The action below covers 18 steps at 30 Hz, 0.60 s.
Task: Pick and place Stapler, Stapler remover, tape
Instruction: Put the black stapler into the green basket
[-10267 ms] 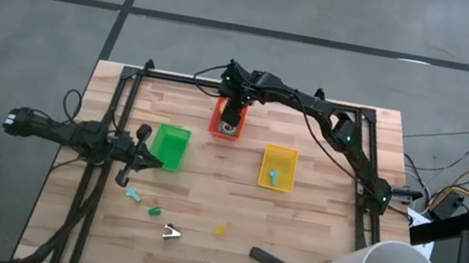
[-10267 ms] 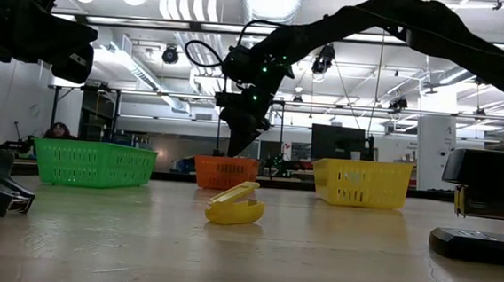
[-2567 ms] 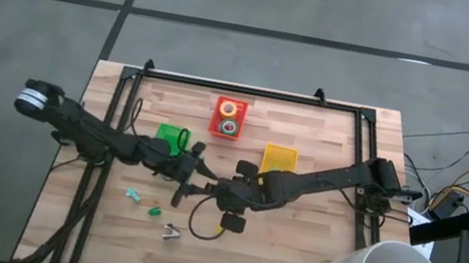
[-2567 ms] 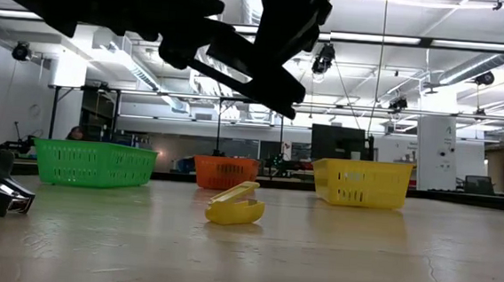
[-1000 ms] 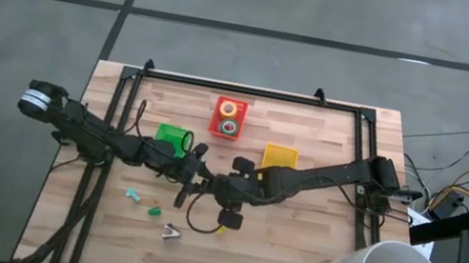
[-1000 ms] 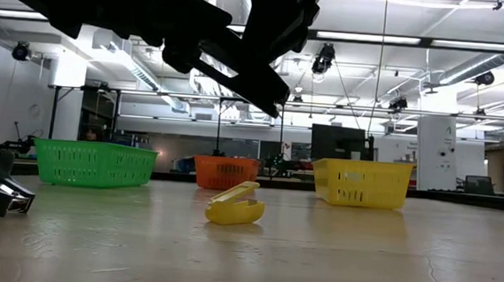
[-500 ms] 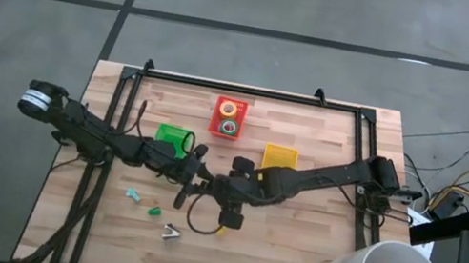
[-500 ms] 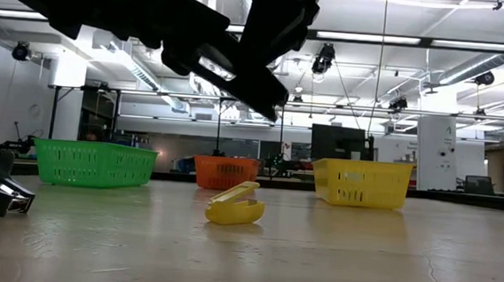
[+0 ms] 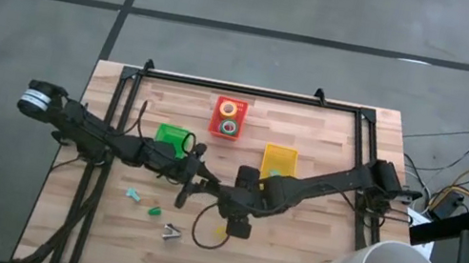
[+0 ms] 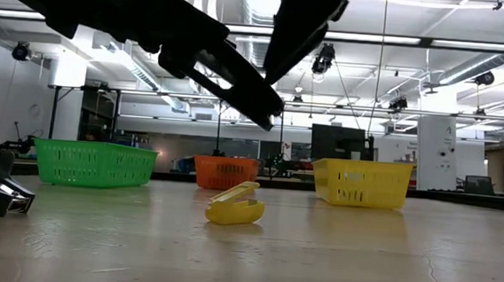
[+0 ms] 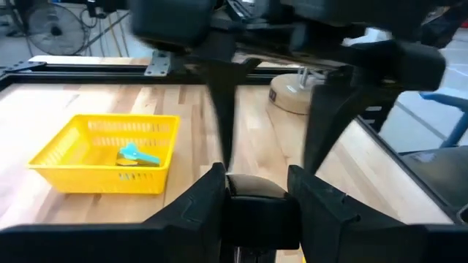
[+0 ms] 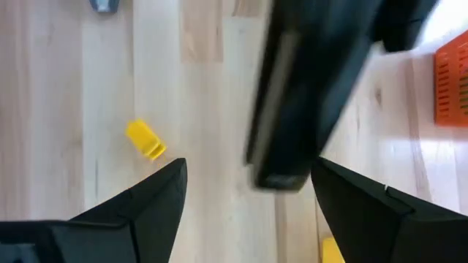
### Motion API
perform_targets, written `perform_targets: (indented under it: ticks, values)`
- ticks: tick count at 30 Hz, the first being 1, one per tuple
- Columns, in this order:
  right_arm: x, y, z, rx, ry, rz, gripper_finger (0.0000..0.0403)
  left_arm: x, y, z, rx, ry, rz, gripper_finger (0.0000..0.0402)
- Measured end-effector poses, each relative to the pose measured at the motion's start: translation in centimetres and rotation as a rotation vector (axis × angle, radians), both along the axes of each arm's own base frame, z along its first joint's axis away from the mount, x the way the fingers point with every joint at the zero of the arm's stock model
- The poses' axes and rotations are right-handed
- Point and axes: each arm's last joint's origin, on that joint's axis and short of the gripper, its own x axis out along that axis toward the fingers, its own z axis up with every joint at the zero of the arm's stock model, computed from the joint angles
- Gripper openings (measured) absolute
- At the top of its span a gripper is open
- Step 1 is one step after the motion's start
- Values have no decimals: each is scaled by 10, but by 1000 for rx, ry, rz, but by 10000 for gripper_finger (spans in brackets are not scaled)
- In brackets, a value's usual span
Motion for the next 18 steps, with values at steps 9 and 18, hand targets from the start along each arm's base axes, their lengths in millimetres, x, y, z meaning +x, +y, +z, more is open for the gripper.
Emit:
perform_targets:
  ticks: [9, 18]
  values:
    - [-12, 20, -3, -52, 26, 9, 272, -6, 6, -2, 31, 71, 159, 133]
    - [-22, 33, -14, -129, 38, 17, 255, -28, 8, 2, 23, 186, 399, 132]
